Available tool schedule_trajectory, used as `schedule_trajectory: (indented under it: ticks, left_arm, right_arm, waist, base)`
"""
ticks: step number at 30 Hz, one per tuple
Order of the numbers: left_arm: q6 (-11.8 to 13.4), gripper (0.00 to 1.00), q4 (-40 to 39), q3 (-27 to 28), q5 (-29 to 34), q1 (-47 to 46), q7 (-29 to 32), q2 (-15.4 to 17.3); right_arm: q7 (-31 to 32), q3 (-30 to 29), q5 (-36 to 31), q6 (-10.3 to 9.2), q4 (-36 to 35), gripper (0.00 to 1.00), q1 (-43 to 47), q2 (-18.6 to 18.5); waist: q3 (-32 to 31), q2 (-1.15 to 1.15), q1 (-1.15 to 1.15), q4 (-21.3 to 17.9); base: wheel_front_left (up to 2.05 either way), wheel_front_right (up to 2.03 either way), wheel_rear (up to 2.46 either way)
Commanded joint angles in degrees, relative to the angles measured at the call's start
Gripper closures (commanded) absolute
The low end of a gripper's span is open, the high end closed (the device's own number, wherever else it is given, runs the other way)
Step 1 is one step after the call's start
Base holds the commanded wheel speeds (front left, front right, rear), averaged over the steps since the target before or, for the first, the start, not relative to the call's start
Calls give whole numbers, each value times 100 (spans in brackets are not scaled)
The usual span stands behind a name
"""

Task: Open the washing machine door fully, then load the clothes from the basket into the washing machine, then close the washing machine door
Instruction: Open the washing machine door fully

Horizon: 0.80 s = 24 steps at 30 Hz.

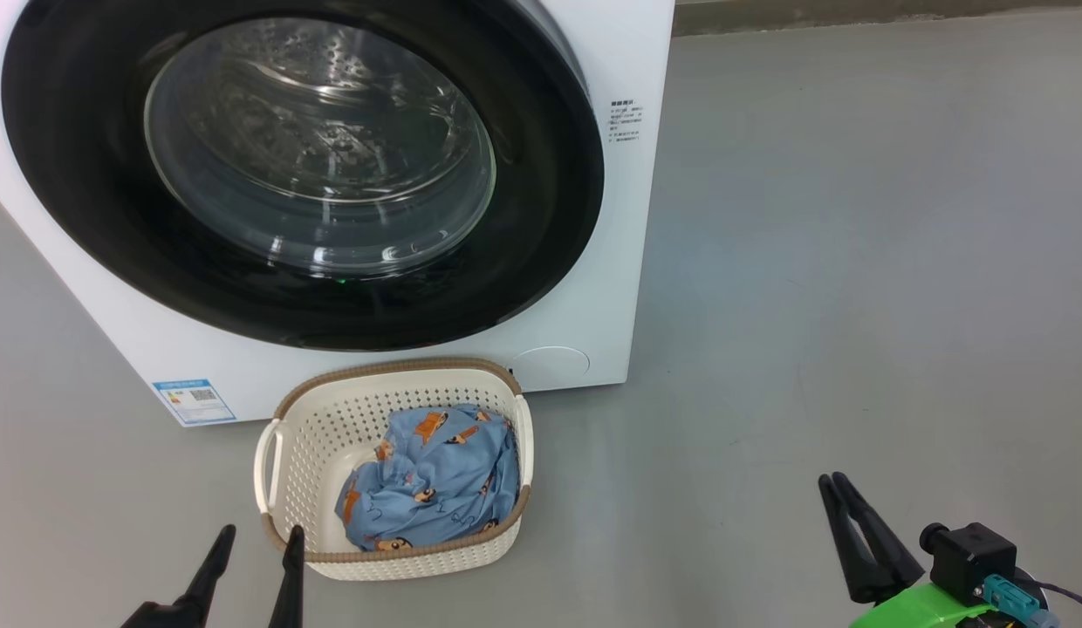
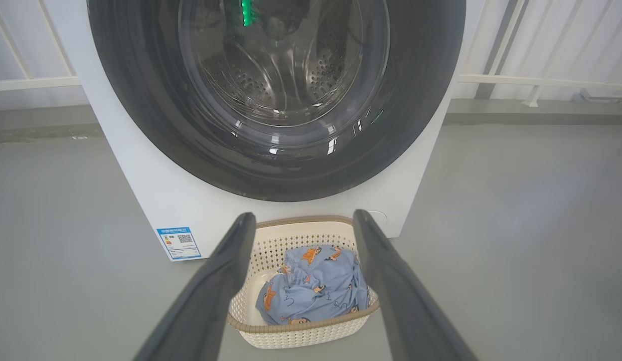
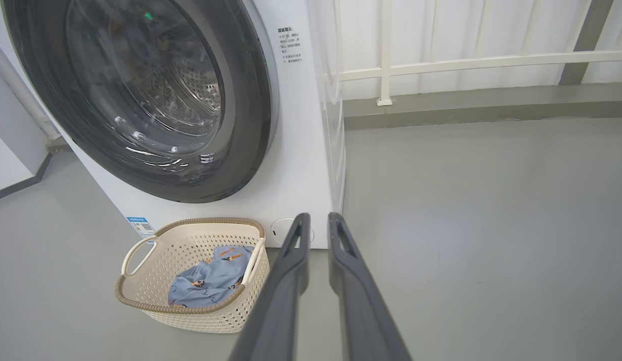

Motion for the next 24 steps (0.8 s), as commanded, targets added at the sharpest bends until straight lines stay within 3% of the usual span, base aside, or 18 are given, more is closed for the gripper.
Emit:
schedule_trajectory:
  ticks: [1, 17, 24]
  left_arm:
    - [59, 0, -135, 153, -24, -98, -78, 67]
    - [86, 0, -123, 158, -5, -100, -78, 67]
    - [106, 0, -153, 153, -35, -51, -78, 67]
  right_arm:
    - [-70, 154, 15, -8, -104, 100, -150, -64]
    - [-70, 146, 102, -8, -147, 100, -171, -54]
    - [-70, -256, 1404, -8, -129, 100, -176, 184]
  waist:
    - [3, 0, 0, 1]
    - [-3, 0, 0, 25]
    - [-1, 0, 0, 40]
  base:
    - [0, 0, 0]
    - [0, 0, 0]
    - [0, 0, 0]
